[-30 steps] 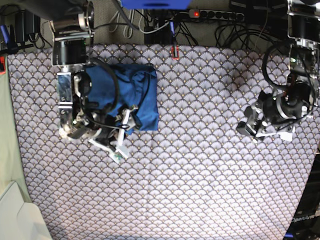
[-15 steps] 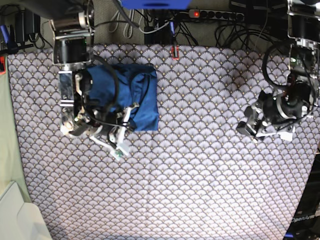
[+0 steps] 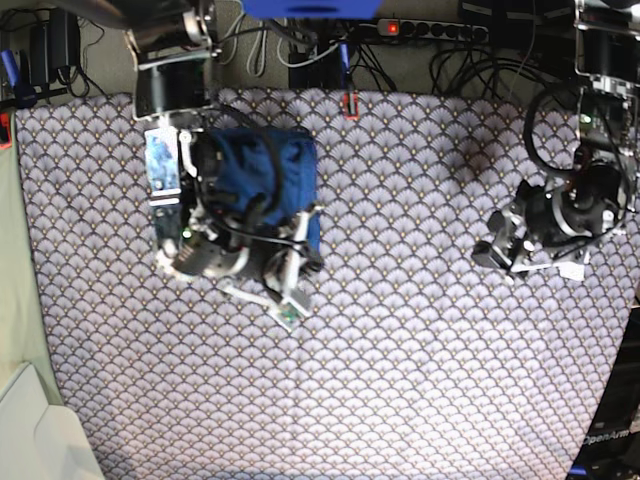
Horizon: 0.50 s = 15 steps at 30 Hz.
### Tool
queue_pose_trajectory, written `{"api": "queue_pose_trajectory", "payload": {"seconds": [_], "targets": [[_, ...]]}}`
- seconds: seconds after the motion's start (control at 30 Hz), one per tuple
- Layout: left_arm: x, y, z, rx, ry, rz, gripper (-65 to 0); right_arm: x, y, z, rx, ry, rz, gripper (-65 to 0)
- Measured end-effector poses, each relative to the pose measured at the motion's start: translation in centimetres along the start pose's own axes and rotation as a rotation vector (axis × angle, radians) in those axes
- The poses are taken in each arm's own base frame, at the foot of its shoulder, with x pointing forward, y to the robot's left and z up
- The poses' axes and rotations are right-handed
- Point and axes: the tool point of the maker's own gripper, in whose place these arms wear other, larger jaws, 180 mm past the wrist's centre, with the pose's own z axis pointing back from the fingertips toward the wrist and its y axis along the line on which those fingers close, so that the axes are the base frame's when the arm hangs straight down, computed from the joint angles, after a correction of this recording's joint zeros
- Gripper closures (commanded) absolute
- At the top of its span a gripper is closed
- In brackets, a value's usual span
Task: Fold the T-shirt properly
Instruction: 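Press and tuck the folded edge into the stack with the right gripper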
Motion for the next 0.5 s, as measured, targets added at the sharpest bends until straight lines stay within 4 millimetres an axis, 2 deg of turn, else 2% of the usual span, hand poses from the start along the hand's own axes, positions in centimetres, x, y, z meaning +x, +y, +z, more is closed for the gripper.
{"api": "queue_pose_trajectory", "payload": {"seconds": [0.13, 0.33, 0.5], "targets": [[-0.1, 0.1, 0.0, 0.002, 0.002, 0.001, -34.0, 0.4, 1.3, -0.4, 0.027, -0.013, 0.000, 0.0], [-0.3, 0.5, 0.0, 0.009, 0.007, 0.003, -34.0, -1.0, 0.7, -1.5, 0.038, 0.025, -0.033, 0.0], [-0.3, 0.6, 0.0, 0.012, 0.006, 0.003, -34.0, -1.8, -0.4, -1.1, 0.017, 0.032, -0.031, -1.3]]}}
